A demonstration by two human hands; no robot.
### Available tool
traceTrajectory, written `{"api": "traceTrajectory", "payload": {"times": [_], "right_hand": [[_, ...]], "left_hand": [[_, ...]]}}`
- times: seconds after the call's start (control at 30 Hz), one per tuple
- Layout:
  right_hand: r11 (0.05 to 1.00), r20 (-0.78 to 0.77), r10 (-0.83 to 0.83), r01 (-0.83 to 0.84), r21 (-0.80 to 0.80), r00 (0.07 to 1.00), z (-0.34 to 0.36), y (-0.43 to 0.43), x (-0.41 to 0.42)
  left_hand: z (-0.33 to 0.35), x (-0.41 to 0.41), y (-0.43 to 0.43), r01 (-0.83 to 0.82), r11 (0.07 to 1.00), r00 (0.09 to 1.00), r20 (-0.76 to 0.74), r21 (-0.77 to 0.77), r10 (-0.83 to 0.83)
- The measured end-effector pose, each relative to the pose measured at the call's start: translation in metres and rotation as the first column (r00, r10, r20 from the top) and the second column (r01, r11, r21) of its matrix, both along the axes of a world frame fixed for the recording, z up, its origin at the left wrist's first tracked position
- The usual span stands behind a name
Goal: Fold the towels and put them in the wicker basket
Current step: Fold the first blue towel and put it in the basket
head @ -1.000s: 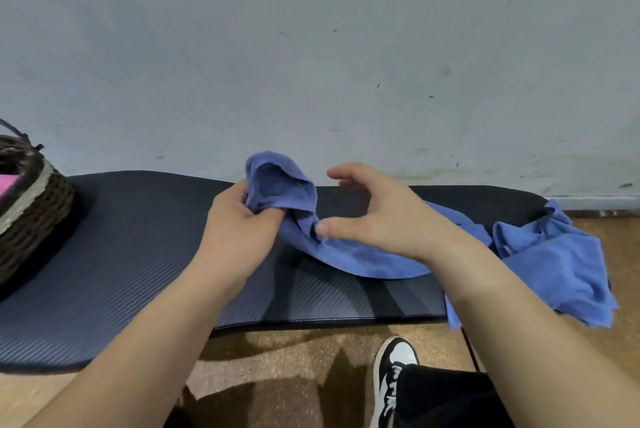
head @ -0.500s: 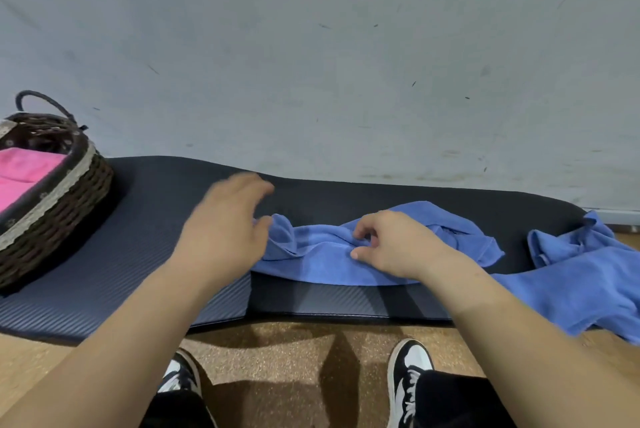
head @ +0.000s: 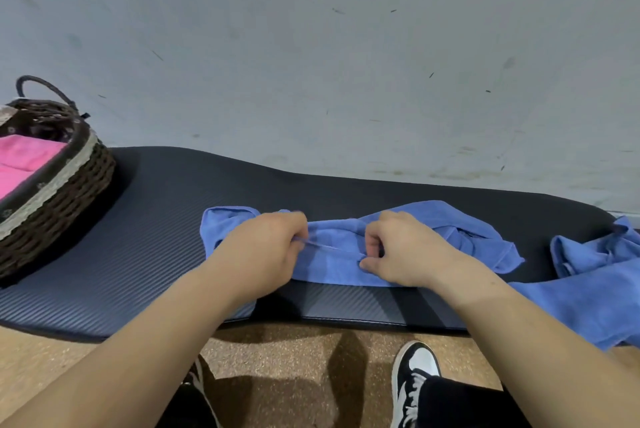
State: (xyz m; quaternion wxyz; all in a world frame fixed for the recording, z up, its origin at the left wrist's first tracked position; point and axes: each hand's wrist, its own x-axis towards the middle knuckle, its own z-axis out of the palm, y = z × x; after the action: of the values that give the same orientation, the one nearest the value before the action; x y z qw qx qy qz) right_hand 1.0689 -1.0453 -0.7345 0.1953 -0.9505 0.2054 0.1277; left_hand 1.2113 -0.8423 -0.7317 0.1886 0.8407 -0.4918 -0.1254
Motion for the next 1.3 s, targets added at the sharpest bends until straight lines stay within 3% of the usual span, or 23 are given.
{"api": "traceTrajectory", "payload": {"times": [0.13, 0.2, 0.33, 0.57, 0.67, 0.8, 0.9, 1.0, 1.13, 1.3], "right_hand": [[0.962, 0.254, -0.103, 0.031, 0.273, 0.962, 0.020, -0.004, -0.003], [0.936, 0.309, -0.153, 0.038, 0.350, 0.938, 0.035, -0.006, -0.006], [0.881, 0.147, -0.125, 0.041, 0.472, 0.981, 0.053, -0.024, -0.022], [0.954, -0.063, -0.177, 0.187, 0.234, 0.982, 0.052, -0.049, -0.061], [0.912, -0.054, -0.276, 0.279, 0.302, 0.960, 0.064, -0.048, -0.074], [0.803, -0.064, -0.312, 0.299, 0.516, 0.948, 0.094, -0.044, -0.088], [0.782, -0.005, -0.387, 0.331, 0.528, 0.922, 0.097, -0.043, -0.086], [0.832, 0.097, -0.408, 0.327, 0.447, 0.908, 0.088, -0.046, -0.070], [0.812, 0.135, -0.435, 0.324, 0.485, 0.890, 0.070, -0.059, -0.047], [0.835, 0.303, -0.550, 0.505, 0.217, 0.778, 0.027, -0.086, -0.003]], "left_hand": [[0.029, 0.010, 0.010, -0.169, 0.971, 0.985, -0.071, -0.171, 0.159], [0.040, 0.014, 0.017, -0.203, 0.951, 0.977, -0.118, -0.233, 0.179], [0.049, 0.021, 0.033, -0.245, 0.938, 0.962, -0.182, -0.247, 0.203], [0.050, 0.044, 0.068, -0.309, 0.939, 0.947, -0.138, -0.149, 0.289], [0.054, 0.046, 0.081, -0.325, 0.941, 0.938, -0.162, -0.096, 0.307], [0.064, 0.048, 0.093, -0.348, 0.933, 0.914, -0.251, -0.087, 0.318], [0.068, 0.051, 0.097, -0.363, 0.924, 0.909, -0.264, -0.118, 0.324], [0.066, 0.058, 0.091, -0.386, 0.917, 0.910, -0.205, -0.100, 0.360], [0.055, 0.079, 0.072, -0.360, 0.928, 0.931, -0.108, -0.096, 0.349], [0.018, 0.110, 0.047, -0.497, 0.850, 0.855, 0.065, -0.174, 0.514]]}}
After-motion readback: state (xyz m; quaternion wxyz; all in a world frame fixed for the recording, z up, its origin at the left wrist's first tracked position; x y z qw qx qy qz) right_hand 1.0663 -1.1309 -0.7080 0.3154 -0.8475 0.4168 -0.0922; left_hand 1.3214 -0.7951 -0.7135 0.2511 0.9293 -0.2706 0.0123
